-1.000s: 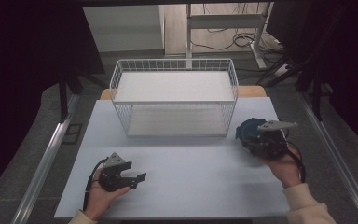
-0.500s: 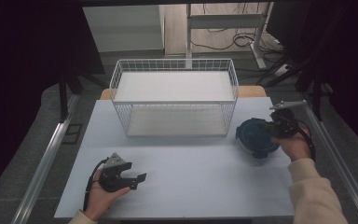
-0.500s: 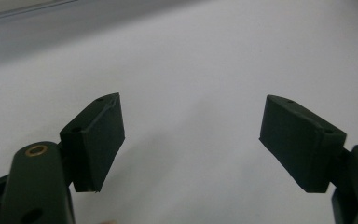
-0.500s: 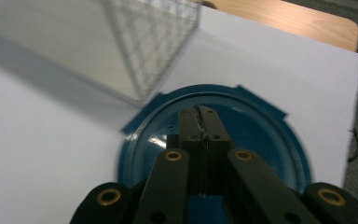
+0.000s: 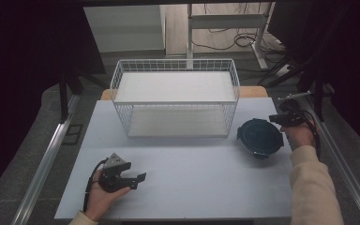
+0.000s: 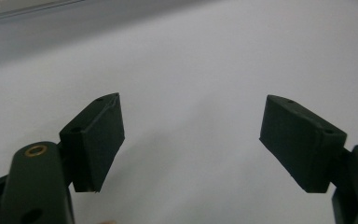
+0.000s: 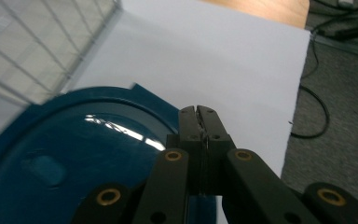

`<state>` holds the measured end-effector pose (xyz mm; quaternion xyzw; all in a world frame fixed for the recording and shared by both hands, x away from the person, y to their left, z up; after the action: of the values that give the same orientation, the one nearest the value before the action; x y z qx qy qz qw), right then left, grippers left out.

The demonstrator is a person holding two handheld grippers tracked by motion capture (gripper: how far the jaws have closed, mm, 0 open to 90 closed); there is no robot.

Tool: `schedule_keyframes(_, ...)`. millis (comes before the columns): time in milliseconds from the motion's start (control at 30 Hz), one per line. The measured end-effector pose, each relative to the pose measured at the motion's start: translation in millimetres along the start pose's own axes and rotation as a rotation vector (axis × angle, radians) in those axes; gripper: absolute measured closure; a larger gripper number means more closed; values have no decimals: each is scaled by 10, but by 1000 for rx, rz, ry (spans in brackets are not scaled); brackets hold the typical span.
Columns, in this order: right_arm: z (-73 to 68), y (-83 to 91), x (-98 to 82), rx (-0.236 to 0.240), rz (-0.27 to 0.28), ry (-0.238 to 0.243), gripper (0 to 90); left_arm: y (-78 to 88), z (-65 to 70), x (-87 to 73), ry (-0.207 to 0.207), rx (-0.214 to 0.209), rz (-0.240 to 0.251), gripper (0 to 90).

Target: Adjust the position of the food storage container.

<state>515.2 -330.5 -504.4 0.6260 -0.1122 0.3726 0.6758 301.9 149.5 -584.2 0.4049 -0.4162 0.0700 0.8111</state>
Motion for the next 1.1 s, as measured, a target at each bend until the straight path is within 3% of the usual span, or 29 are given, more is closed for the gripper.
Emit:
schedule_keyframes(100,72,-104,-30,-34,-21,1,890,-3,-9,-3,1,2,-2,215)
schedule_keyframes(233,91,-191,-71,-44,-50,21,891,-1,-26,-6,3,4,0,215)
schedule_keyframes(433,87,-241,-93,-78,-71,62,894,6,-30,-6,4,2,-1,216)
schedule_keyframes(533,91,-262,-121,-81,-86,57,897,5,-26,-5,1,2,-1,216)
schedule_keyframes(633,86,-255,-130,-75,-87,54,898,5,-25,-4,4,0,0,216)
schedule_keyframes(733,39,-232,-148,-58,-95,69,899,10,-8,11,29,-30,9,212)
schedule_keyframes(900,-172,-174,-174,-7,-80,128,899,10,-17,9,38,-31,9,210)
schedule_keyframes(1100,-303,-132,-201,23,-53,118,899,19,-23,13,37,-26,10,210)
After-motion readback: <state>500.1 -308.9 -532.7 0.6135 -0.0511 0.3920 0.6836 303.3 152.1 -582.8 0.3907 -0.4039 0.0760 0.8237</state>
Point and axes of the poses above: each handheld gripper's, and its own axes: y roughly backward along the jaws, x roughly out of its top, z roughly to its right, the point moved 10 cm from there along -y, roughly forward along the jaws, and after that the axes turned 10 degrees about -x, right-handed, at the moved point
